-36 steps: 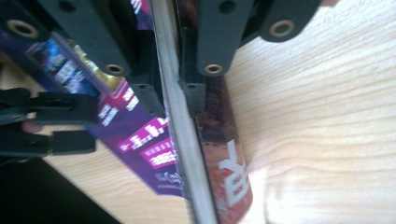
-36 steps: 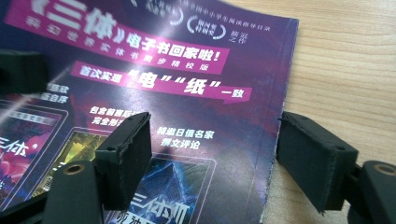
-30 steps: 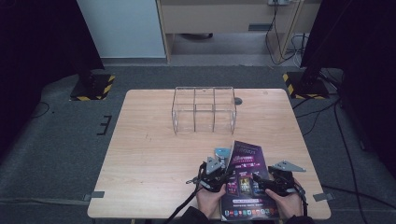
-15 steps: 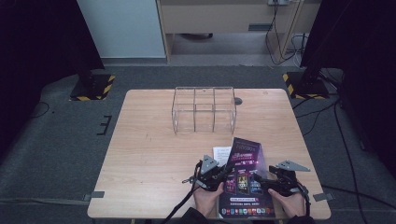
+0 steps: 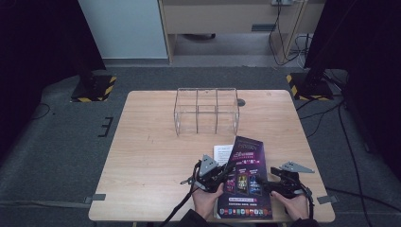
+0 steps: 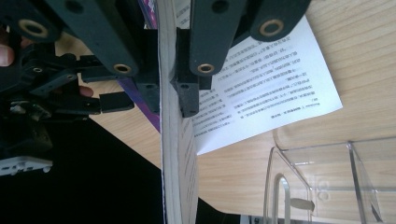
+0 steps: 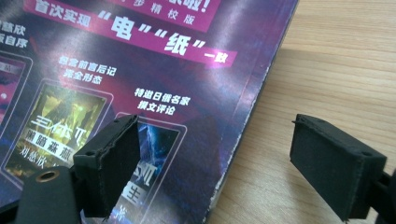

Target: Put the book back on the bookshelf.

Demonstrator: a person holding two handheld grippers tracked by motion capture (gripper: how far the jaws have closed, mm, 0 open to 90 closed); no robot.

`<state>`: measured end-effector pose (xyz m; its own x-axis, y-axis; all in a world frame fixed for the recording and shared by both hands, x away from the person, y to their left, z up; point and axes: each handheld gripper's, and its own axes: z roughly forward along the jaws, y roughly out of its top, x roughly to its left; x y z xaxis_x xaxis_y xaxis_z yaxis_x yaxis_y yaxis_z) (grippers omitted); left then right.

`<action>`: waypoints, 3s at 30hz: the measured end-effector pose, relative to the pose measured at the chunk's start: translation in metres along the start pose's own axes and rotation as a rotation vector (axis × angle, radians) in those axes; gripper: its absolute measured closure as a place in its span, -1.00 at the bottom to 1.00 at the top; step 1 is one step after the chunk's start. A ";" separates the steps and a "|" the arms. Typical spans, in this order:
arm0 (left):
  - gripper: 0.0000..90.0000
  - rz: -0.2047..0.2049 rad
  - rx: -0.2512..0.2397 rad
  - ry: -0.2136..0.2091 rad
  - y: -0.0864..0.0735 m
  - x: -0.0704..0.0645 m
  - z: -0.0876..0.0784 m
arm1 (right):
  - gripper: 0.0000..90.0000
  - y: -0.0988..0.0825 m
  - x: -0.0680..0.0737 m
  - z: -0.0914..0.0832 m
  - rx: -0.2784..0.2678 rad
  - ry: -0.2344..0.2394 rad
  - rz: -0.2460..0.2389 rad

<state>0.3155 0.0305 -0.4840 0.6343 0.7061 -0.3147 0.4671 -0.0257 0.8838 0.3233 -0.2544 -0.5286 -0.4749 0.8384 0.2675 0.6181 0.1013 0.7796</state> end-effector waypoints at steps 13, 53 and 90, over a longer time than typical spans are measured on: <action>0.88 0.029 -0.025 -0.011 0.002 -0.001 -0.003 | -0.58 0.000 0.000 0.010 -0.008 0.115 0.017; 0.61 -0.006 0.057 0.073 -0.009 0.032 -0.003 | 0.88 0.018 0.001 -0.014 -0.021 0.303 0.307; -0.35 -0.019 0.105 0.434 -0.003 0.147 -0.135 | 0.88 0.082 0.032 -0.062 -0.281 0.255 0.168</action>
<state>0.3245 0.2300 -0.4863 0.3184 0.9381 -0.1363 0.5503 -0.0659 0.8324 0.3198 -0.2524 -0.4206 -0.5440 0.6677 0.5081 0.5218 -0.2050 0.8281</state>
